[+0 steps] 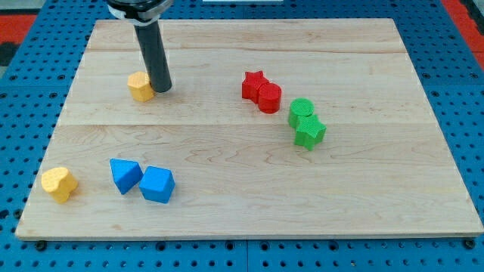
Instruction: Move the yellow heart close to the yellow hexagon
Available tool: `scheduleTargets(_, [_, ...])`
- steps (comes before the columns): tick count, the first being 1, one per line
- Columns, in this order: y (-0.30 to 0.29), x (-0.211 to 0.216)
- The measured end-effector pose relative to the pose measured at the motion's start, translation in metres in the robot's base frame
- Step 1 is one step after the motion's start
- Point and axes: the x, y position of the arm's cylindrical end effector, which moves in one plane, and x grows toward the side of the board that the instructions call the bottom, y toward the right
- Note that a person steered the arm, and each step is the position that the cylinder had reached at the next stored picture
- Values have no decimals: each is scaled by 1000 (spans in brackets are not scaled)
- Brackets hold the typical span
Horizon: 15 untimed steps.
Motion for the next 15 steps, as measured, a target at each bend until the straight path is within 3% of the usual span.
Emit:
scheduleTargets(1, [2,23])
scheduleTargets(2, [-35,60])
scheduleTargets(3, [-79,71])
scheduleTargets(4, [-161,77])
scheduleTargets(8, [-163,149])
scheduleTargets(9, [-152,242])
scheduleTargets(10, [-125,237])
scheduleTargets(13, [-97,108])
scheduleTargets(14, [-128,106])
scheduleTargets(15, [-115,99])
